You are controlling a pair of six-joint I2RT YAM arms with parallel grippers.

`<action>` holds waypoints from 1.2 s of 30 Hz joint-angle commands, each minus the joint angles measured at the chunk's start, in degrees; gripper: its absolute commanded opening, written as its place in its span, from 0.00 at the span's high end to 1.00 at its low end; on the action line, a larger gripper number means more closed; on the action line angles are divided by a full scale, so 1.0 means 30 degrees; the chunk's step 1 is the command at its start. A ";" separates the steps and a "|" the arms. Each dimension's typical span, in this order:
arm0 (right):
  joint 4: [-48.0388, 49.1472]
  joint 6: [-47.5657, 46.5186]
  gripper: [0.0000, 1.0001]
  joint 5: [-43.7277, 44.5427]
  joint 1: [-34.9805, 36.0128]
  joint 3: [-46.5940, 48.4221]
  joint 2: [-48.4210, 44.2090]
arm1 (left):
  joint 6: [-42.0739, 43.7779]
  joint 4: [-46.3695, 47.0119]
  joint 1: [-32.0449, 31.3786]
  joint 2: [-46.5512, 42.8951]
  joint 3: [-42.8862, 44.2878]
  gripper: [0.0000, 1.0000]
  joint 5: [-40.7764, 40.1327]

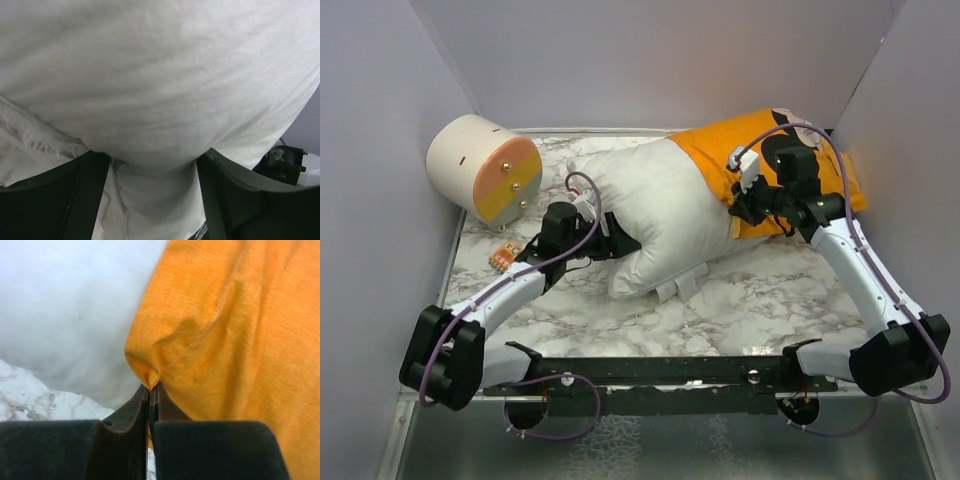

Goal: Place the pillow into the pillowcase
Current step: Stuff the pillow into the pillowcase.

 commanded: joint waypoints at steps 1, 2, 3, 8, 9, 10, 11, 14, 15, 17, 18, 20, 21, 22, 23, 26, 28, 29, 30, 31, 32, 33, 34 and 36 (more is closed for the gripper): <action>-0.0915 -0.0071 0.99 -0.5803 0.0067 0.1235 0.0051 | -0.0195 0.2179 -0.0152 0.1295 0.1117 0.36 0.1530; -0.1088 0.0112 0.99 -0.7239 0.0072 0.1883 0.0434 | -0.0366 0.2551 -0.0211 0.1724 0.1297 0.41 0.1822; -0.1367 0.0264 0.99 -0.8931 0.0074 0.2405 0.1067 | -0.0515 0.3012 -0.0329 0.2228 0.1535 0.49 0.2104; -0.3069 0.1078 0.99 -1.2379 0.2061 0.9824 0.5521 | -0.0701 0.4403 -0.1827 0.4851 0.3946 0.76 0.2717; -0.3229 0.1384 0.99 -1.2796 0.2630 1.1336 0.6303 | -0.0685 0.4529 -0.2127 0.5194 0.4492 0.78 0.2615; -0.3315 0.1715 0.99 -1.3306 0.3155 1.2503 0.6965 | -0.0665 0.4702 -0.2417 0.5442 0.4927 0.80 0.2441; -0.3289 0.2031 1.00 -1.3776 0.3565 1.3271 0.7513 | -0.0673 0.4943 -0.2600 0.5590 0.5256 0.80 0.2229; -0.2742 0.2268 0.99 -1.4412 0.4086 1.2682 0.7867 | -0.0655 0.5345 -0.2736 0.5595 0.5530 0.81 0.1497; -0.2496 0.2056 0.99 -1.3826 0.4059 1.1730 0.7581 | -0.0493 0.5287 -0.2735 0.5462 0.5397 0.81 0.1085; -0.1597 0.1761 0.99 -1.2016 0.3709 0.9120 0.6519 | -0.0108 0.5231 -0.2638 0.5228 0.4915 0.81 0.0363; -0.0965 0.1759 0.99 -1.1696 0.3210 0.7630 0.5915 | -0.0033 0.5306 -0.2536 0.5164 0.4558 0.81 0.0196; -0.0244 0.1588 0.99 -1.1405 0.2009 0.5230 0.4802 | -0.0016 0.5349 -0.2280 0.5130 0.3864 0.78 0.0163; -0.0089 0.1312 0.99 -1.1272 0.1492 0.4258 0.4309 | -0.0036 0.5335 -0.2133 0.5122 0.3533 0.75 0.0259; -0.0041 0.1003 0.99 -1.1013 0.1036 0.3510 0.3874 | -0.0053 0.5323 -0.2001 0.5100 0.3225 0.73 0.0432; -0.0001 0.0635 0.96 -1.0805 0.0704 0.2739 0.3464 | -0.0067 0.5222 -0.1845 0.4994 0.2933 0.71 0.0597; 0.0099 -0.0218 0.76 -1.1228 0.0059 0.1123 0.2329 | 0.0082 0.4335 -0.1597 0.4186 0.2208 0.58 0.0650; -0.0280 -0.0634 0.59 -1.3439 -0.0634 0.0810 0.1708 | 0.0372 0.3462 -0.1556 0.2861 0.1749 0.47 0.0348; -0.0573 -0.0866 0.52 -1.4921 -0.1182 0.0882 0.1443 | 0.0584 0.2902 -0.1555 0.2162 0.1548 0.41 0.0176; -0.0954 -0.1100 0.44 -1.6516 -0.1811 0.1052 0.1205 | 0.0841 0.2323 -0.1544 0.1448 0.1336 0.36 -0.0014; -0.1280 -0.1382 0.37 -1.7968 -0.2457 0.1231 0.0955 | 0.1133 0.1625 -0.1528 0.0681 0.1115 0.30 -0.0276; -0.1449 -0.1531 0.31 -1.9196 -0.3274 0.1301 0.0701 | 0.1386 0.0973 -0.1504 -0.0099 0.0897 0.26 -0.0535; -0.1302 -0.1451 0.27 -2.0200 -0.4064 0.1232 0.0423 | 0.1535 0.0478 -0.1461 -0.0947 0.0599 0.22 -0.0780; -0.0892 -0.1140 0.26 -2.0882 -0.4914 0.0997 0.0077 | 0.1568 0.0083 -0.1378 -0.1786 0.0291 0.18 -0.0913; 0.0864 0.0224 0.25 -2.1686 -0.6476 0.0017 -0.0702 | 0.1254 -0.0292 -0.1076 -0.3522 -0.0439 0.14 -0.0951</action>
